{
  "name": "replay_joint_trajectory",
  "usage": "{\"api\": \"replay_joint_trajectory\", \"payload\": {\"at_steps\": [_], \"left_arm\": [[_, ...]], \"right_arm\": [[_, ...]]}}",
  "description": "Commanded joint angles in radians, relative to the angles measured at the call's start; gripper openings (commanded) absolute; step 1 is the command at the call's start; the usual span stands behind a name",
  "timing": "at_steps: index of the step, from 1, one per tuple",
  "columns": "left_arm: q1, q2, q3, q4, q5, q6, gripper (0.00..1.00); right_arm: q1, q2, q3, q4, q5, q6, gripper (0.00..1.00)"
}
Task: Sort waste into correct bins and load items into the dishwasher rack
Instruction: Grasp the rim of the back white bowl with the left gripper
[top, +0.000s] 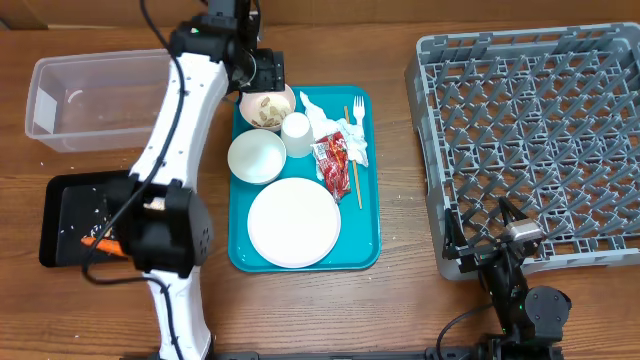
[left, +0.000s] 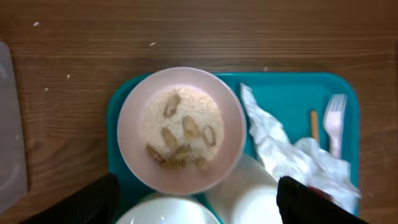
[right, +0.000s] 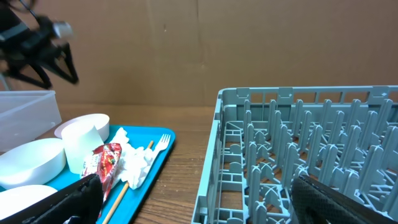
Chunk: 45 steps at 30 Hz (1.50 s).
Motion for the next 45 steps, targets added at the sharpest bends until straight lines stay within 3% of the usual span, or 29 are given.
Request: {"api": "replay_joint_trajectory", "payload": {"at_steps": [1,6,9,20,45], "left_arm": [[0.018,0.082,0.02,0.039,-0.067,-0.021,0.81],[0.021,0.135,0.02,0.09,-0.116,0.097,0.79],[0.019,0.16,0.019,0.084,-0.219,0.097,0.75],[0.022,0.267,0.018,0.054,-0.204,0.075,0.72],[0.021,0.274,0.104,-0.014,-0.188,0.043,0.3]], "right_arm": [[-0.004,-0.007,-0.01,0.006,0.003,0.0,1.0],[-0.004,-0.007,-0.01,0.006,0.003,0.0,1.0],[-0.004,-0.007,-0.01,0.006,0.003,0.0,1.0],[-0.004,-0.007,-0.01,0.006,0.003,0.0,1.0],[-0.004,-0.007,-0.01,0.006,0.003,0.0,1.0]]}}
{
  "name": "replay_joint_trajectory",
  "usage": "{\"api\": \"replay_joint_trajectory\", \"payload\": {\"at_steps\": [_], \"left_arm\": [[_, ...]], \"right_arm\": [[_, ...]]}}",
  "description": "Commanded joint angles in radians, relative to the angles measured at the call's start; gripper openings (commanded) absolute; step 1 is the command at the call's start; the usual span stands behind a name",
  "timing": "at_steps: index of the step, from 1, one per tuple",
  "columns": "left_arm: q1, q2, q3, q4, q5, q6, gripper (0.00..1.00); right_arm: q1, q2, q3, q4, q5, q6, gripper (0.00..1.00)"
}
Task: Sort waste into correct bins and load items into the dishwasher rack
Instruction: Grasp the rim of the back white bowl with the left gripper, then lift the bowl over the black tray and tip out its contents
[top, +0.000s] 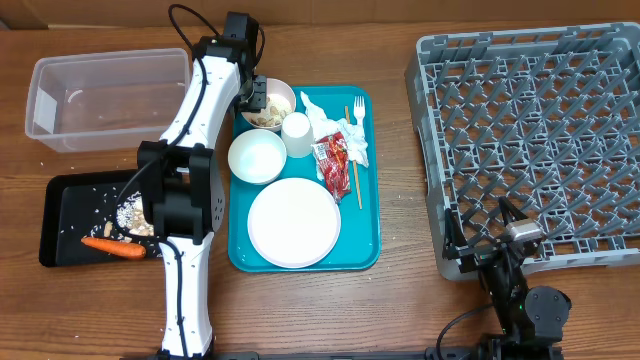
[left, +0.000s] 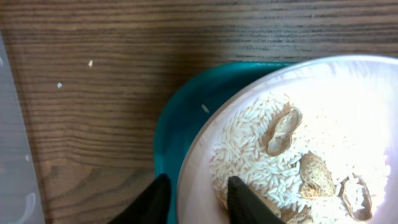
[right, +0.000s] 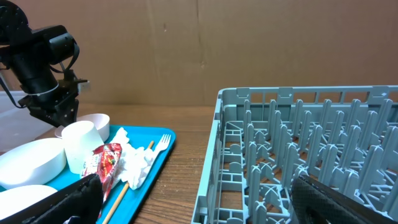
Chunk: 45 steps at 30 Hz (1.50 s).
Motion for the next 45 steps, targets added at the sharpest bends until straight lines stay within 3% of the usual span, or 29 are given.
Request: {"api": "replay_joint_trajectory", "payload": {"at_steps": [1,9,12,15,24,29,38,45], "left_arm": [[-0.003,-0.003,0.024,-0.01,0.012,-0.034,0.25],[-0.003,-0.005,0.05,-0.031,0.011,-0.035,0.13],[-0.003,-0.005,0.129,-0.078,0.011,-0.063,0.04],[-0.003,-0.005,0.215,-0.128,0.011,-0.087,0.04],[-0.002,-0.032,0.598,-0.444,0.009,-0.147,0.04],[0.002,-0.113,0.784,-0.634,-0.105,-0.197,0.04],[0.05,-0.356,0.721,-0.634,-0.072,-0.196,0.04],[0.149,-0.585,0.347,-0.634,-0.152,-0.227,0.04]], "right_arm": [[-0.004,-0.007,-0.01,0.007,0.003,0.0,1.0],[-0.004,-0.007,-0.01,0.007,0.003,0.0,1.0],[-0.004,-0.007,-0.01,0.007,0.003,0.0,1.0],[-0.004,-0.007,-0.01,0.007,0.003,0.0,1.0],[-0.004,-0.007,-0.01,0.007,0.003,0.0,1.0],[-0.004,-0.007,-0.01,0.007,0.003,0.0,1.0],[-0.004,-0.007,-0.01,0.007,0.003,0.0,1.0],[-0.004,-0.007,-0.01,0.007,0.003,0.0,1.0]]}}
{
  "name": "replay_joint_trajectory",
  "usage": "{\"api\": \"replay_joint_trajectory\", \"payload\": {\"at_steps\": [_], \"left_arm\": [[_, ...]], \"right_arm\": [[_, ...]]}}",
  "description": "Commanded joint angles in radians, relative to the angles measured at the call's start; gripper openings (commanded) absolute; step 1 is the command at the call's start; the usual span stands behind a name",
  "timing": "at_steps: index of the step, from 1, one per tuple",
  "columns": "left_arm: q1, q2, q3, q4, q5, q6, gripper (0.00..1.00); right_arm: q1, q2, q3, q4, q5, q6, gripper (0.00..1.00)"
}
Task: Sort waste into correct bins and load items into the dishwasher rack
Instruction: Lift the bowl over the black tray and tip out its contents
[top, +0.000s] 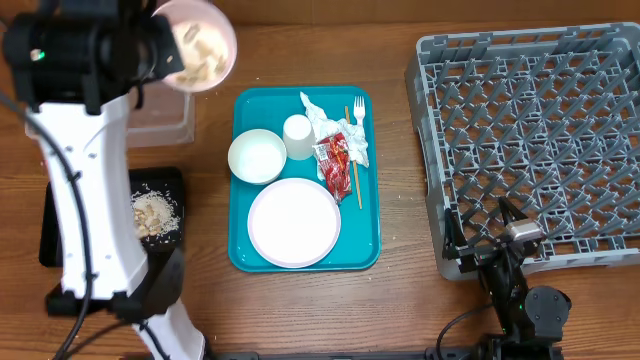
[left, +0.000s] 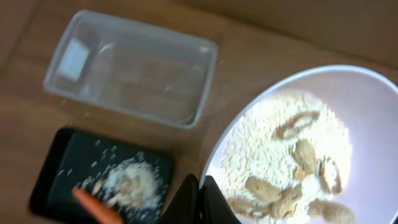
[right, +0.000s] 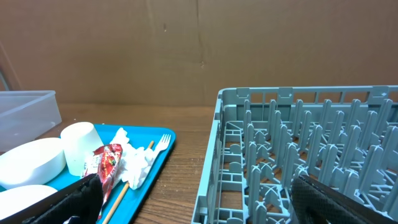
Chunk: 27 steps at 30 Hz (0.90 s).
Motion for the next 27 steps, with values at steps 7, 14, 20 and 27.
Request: {"api": "replay_joint_trajectory", "payload": {"at_steps": [7,14,20,27], "left_arm": [[0.201,-0.145,-0.478,0.002,-0.14,-0.168,0.04],[0.289,-0.144,-0.753,0.014,-0.458,-0.434,0.04],[0.307,-0.144,-0.96,0.111,-0.549,-0.448,0.04],[0.314,-0.144,-1.098,0.219,-0.688,-0.462,0.04]], "right_arm": [[-0.004,-0.007,-0.01,0.006,0.003,0.0,1.0],[-0.004,-0.007,-0.01,0.006,0.003,0.0,1.0],[-0.004,-0.007,-0.01,0.006,0.003,0.0,1.0],[-0.004,-0.007,-0.01,0.006,0.003,0.0,1.0]]}}
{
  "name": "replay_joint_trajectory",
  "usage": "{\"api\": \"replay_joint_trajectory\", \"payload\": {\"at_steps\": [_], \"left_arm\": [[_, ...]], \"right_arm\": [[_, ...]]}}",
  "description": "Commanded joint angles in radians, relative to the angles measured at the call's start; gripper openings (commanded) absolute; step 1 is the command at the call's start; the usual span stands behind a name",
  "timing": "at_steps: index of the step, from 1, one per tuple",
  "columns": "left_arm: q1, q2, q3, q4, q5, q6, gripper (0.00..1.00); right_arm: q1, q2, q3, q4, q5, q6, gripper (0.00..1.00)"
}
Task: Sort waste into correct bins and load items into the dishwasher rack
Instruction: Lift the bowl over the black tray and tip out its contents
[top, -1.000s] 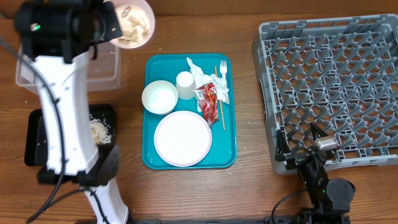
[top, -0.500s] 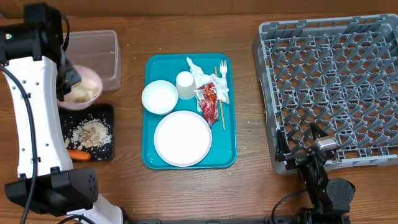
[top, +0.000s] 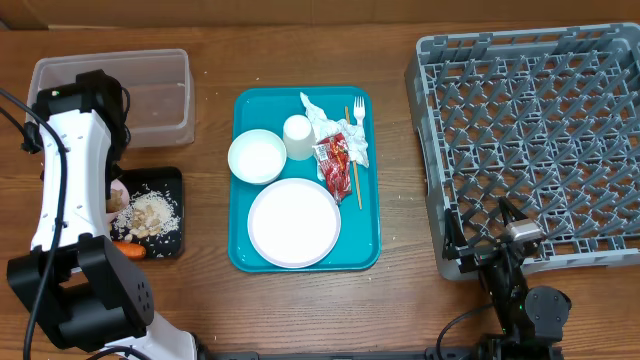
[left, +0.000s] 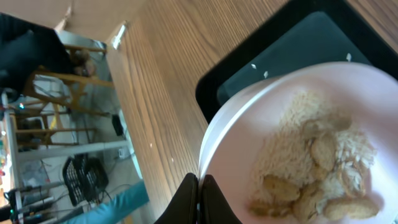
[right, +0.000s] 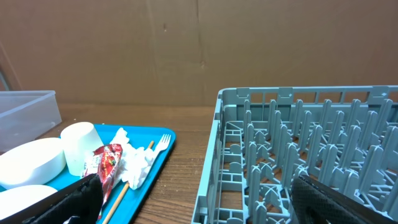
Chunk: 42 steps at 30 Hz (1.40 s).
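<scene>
My left gripper (left: 200, 198) is shut on the rim of the pink bowl (left: 249, 143), which is tilted over the black waste tray (left: 305, 40). Rice and peanut shells (left: 311, 168) still lie in the bowl. From overhead the left arm covers most of the bowl; the black tray (top: 170, 180) holds a rice pile (top: 150, 212) and a carrot (top: 128, 250). On the teal tray (top: 365, 250) sit a white bowl (top: 257, 157), a white cup (top: 297, 135), a white plate (top: 293, 222), a crumpled napkin (top: 325, 122), a red wrapper (top: 331, 158), a chopstick (top: 353, 160) and a fork (top: 358, 112). My right gripper (right: 199, 202) stands open by the grey dishwasher rack (top: 530, 130).
A clear plastic bin (top: 155, 95) stands at the back left, just behind the black tray. The rack (right: 311, 143) fills the right side of the table. Bare wood lies between the teal tray and the rack.
My left gripper has carried the pink bowl from high beside the clear bin down to the black tray, and the bowl is now tilted over it. The right arm has not moved.
My left gripper hung open above the pink bowl of rice on the teal tray. Then its fingers stood either side of the bowl's rim. Then it held the bowl up near the clear bin, and now tilted over the black tray.
</scene>
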Motion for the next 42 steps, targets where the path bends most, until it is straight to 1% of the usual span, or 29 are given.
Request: {"api": "replay_joint_trajectory", "payload": {"at_steps": [1,4,8,11,13,14,15,18,20,22,25,26,28,32,39,42], "left_arm": [[0.011,-0.027,-0.054,0.016,-0.163,-0.065,0.04],[0.011,-0.026,-0.107,0.037,-0.257,-0.1,0.04],[0.011,-0.016,-0.164,0.047,-0.294,-0.099,0.04],[0.01,0.003,-0.227,0.078,-0.375,-0.098,0.04],[0.01,0.032,-0.259,0.085,-0.463,-0.094,0.04],[0.01,0.049,-0.267,0.089,-0.51,-0.077,0.04],[0.01,0.067,-0.272,0.108,-0.554,-0.031,0.04],[0.01,0.116,-0.275,0.194,-0.572,0.171,0.04],[0.009,0.137,-0.275,0.227,-0.577,0.245,0.04],[0.009,0.161,-0.275,0.241,-0.602,0.281,0.04],[0.002,0.192,-0.275,0.242,-0.704,0.311,0.04],[-0.004,0.197,-0.275,0.243,-0.76,0.319,0.04],[-0.011,0.197,-0.275,0.251,-0.801,0.328,0.04],[-0.016,0.197,-0.274,0.32,-0.801,0.447,0.04],[-0.016,0.197,-0.274,0.382,-0.801,0.547,0.04],[-0.016,0.197,-0.274,0.393,-0.801,0.568,0.04]], "right_arm": [[-0.004,-0.007,-0.01,0.006,0.003,0.0,1.0],[-0.004,-0.007,-0.01,0.006,0.003,0.0,1.0],[-0.004,-0.007,-0.01,0.006,0.003,0.0,1.0],[-0.004,-0.007,-0.01,0.006,0.003,0.0,1.0],[-0.004,-0.007,-0.01,0.006,0.003,0.0,1.0],[-0.004,-0.007,-0.01,0.006,0.003,0.0,1.0],[-0.004,-0.007,-0.01,0.006,0.003,0.0,1.0],[-0.004,-0.007,-0.01,0.006,0.003,0.0,1.0],[-0.004,-0.007,-0.01,0.006,0.003,0.0,1.0],[-0.004,-0.007,-0.01,0.006,0.003,0.0,1.0],[-0.004,-0.007,-0.01,0.006,0.003,0.0,1.0],[-0.004,-0.007,-0.01,0.006,0.003,0.0,1.0],[-0.004,-0.007,-0.01,0.006,0.003,-0.001,1.0],[-0.004,-0.007,-0.01,0.006,0.003,0.0,1.0],[-0.004,-0.007,-0.01,0.006,0.003,0.0,1.0],[-0.004,-0.007,-0.01,0.006,0.003,0.0,1.0]]}}
